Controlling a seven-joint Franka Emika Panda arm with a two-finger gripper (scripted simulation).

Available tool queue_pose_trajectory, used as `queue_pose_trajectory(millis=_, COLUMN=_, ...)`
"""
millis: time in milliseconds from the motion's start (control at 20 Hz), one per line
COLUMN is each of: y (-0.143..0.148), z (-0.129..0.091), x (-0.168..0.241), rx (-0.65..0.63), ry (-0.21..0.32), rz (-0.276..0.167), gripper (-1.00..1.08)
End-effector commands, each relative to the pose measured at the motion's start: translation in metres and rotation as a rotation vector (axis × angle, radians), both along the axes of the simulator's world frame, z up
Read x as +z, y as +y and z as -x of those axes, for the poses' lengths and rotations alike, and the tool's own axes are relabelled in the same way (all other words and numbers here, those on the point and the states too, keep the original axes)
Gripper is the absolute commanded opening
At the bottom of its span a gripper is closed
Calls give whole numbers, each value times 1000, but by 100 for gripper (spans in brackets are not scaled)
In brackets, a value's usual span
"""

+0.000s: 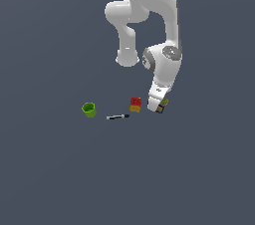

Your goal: Pick up a designated object from a clutter of objects.

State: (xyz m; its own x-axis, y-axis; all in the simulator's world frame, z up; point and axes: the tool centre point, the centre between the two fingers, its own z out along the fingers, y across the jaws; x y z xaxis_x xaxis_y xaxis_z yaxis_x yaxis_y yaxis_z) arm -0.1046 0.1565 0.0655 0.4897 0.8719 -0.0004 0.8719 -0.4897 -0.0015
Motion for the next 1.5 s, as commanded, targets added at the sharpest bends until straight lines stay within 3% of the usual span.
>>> queue_pose_trajectory(millis=0, y=0, z=0, x=-4, rx=0, ry=-1, rz=0, gripper=100)
queue_pose_trajectory(millis=50, y=0, z=0, x=-4, rx=0, ry=-1, rz=0, gripper=100)
queue_pose_trajectory(millis=100, y=0, z=0, x=-4, rx=0, ry=-1, rz=0, gripper=-100)
queue_pose_trajectory(millis=850, y=0, z=-1, x=3, rx=0, ry=-2, rz=0, gripper=-100)
queue_pose_trajectory(millis=1450, y=2, z=-6, x=66, rx=2, ry=-1, rz=-1, gripper=-100)
